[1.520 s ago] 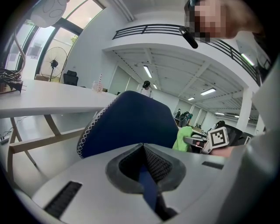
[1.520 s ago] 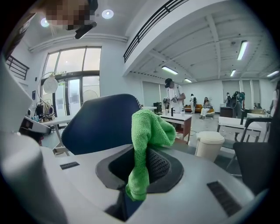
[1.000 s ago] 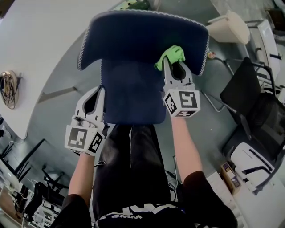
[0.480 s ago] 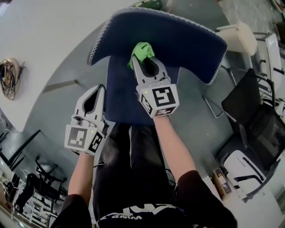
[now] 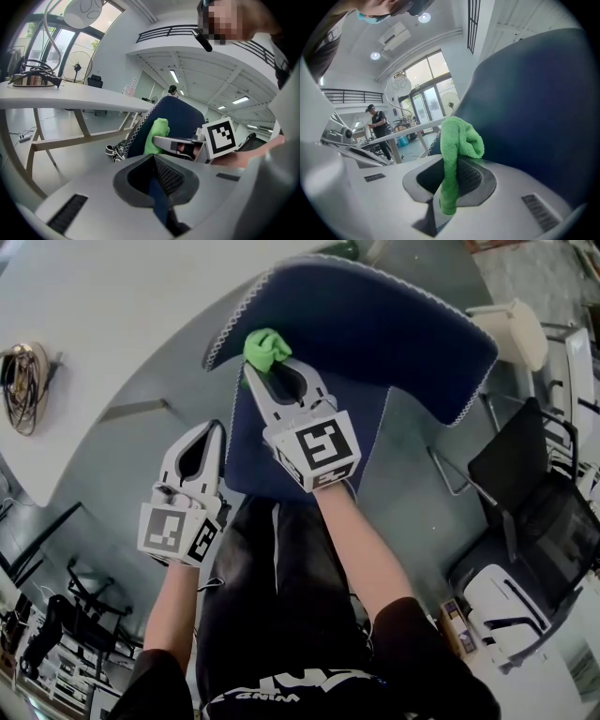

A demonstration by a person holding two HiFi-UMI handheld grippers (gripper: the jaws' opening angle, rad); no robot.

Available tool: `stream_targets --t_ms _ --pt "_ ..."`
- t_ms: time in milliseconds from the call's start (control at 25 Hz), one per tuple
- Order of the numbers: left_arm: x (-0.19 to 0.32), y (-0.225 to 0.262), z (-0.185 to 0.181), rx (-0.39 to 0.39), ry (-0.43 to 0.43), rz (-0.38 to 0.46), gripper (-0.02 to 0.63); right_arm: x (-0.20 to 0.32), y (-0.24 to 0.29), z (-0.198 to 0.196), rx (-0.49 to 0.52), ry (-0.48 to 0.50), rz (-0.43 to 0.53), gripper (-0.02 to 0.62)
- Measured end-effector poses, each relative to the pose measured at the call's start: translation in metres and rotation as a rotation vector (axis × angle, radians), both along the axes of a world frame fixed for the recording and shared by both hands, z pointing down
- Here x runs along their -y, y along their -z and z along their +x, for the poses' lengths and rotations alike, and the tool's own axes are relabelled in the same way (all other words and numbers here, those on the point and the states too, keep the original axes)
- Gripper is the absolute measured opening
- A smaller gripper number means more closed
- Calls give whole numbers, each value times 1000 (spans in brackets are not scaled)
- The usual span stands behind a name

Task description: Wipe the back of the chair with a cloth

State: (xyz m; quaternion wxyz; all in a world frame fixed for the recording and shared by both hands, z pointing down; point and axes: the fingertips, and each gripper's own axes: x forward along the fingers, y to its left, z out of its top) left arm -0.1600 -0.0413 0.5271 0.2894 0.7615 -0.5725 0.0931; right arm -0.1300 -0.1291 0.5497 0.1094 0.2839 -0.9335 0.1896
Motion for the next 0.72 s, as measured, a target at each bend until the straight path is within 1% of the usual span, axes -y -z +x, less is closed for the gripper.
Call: stream_targets --t_ms 120,200,280,400,480,600,720 --pt "0 0 -2 -3 -9 2 -5 -9 9 -6 17 32 11 55" --pt "1 1 -3 -6 -17 4 -5 -12 15 -4 38 16 26 55" --pt "2 2 -1 -9 -30 5 -5 -15 19 12 43 -18 39 55" --pt "5 3 7 -11 -59 7 -4 -17 14 58 5 -112 35 55" --pt "6 3 11 -14 -77 7 -5 -18 7 96 -44 -182 29 55" --pt "8 3 19 -22 -106 6 -4 -23 -3 152 -140 -253 44 55" --pt "10 2 29 -26 -141 5 -5 -30 -5 200 -193 -340 43 55"
